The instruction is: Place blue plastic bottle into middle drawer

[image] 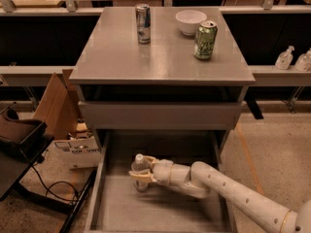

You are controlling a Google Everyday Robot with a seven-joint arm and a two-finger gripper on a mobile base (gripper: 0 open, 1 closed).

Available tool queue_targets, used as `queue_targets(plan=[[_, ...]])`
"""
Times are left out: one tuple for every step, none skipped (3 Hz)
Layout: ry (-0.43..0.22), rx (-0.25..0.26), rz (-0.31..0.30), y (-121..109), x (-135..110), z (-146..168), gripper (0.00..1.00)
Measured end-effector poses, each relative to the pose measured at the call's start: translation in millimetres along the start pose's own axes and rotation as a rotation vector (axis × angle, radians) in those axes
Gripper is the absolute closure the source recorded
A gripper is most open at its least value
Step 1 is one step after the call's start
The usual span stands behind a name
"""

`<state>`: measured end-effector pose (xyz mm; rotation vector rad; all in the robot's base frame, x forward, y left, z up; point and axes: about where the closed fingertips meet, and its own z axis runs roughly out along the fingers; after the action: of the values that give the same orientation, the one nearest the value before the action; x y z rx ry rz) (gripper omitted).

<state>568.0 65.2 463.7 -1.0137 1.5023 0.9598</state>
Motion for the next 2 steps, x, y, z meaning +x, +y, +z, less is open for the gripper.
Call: queue_targets(plan=[[0.000,0.000,0.000,0.0,-0.1,0.0,0.11],[-0.001,-0.003,0.000,1.0,-0.5,1.3,0.00]])
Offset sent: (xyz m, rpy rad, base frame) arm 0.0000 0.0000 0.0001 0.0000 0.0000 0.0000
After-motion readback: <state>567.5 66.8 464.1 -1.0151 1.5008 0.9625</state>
